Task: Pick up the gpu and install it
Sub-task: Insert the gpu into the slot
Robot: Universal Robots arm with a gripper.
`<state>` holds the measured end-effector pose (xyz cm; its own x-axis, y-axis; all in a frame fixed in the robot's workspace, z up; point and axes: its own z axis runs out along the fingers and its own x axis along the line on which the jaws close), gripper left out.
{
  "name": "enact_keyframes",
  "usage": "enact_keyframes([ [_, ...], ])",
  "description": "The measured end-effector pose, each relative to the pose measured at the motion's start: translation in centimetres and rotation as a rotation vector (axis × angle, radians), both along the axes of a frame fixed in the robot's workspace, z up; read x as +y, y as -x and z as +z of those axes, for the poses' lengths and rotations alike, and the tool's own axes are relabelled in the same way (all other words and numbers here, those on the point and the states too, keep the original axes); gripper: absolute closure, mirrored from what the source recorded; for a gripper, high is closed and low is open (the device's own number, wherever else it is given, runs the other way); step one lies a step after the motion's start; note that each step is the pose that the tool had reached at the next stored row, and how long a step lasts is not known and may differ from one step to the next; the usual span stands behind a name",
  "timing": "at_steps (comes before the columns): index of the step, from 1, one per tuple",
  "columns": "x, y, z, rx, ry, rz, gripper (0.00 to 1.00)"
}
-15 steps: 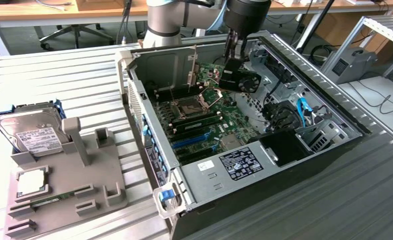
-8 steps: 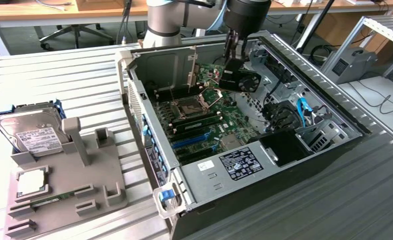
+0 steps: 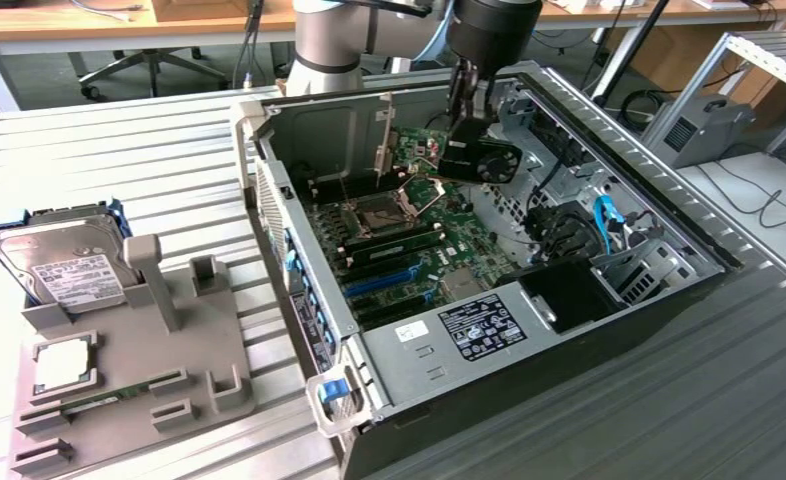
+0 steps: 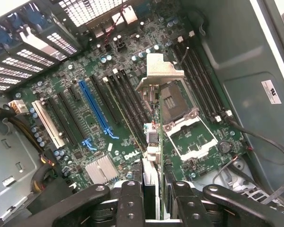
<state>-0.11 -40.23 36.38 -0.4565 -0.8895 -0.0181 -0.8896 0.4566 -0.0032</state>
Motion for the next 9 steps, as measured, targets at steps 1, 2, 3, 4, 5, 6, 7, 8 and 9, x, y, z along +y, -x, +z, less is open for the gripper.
enact_keyframes([
  [1,0.00,0.00,0.00,0.0000,0.0000,0.004,0.72],
  [2,0.00,0.00,0.00,0.0000,-0.0001,0.008,0.72],
  [3,0.00,0.00,0.00,0.0000,-0.0001,0.013,0.72],
  [4,0.00,0.00,0.00,0.0000,0.0000,0.018,0.72],
  [5,0.00,0.00,0.00,0.0000,0.0000,0.022,0.72],
  [6,0.00,0.00,0.00,0.0000,0.0000,0.026,0.72],
  [7,0.00,0.00,0.00,0.0000,0.0000,0.030,0.72],
  [8,0.00,0.00,-0.01,0.0000,0.0000,0.034,0.72],
  [9,0.00,0.00,-0.01,0.0000,0.0000,0.038,0.72],
])
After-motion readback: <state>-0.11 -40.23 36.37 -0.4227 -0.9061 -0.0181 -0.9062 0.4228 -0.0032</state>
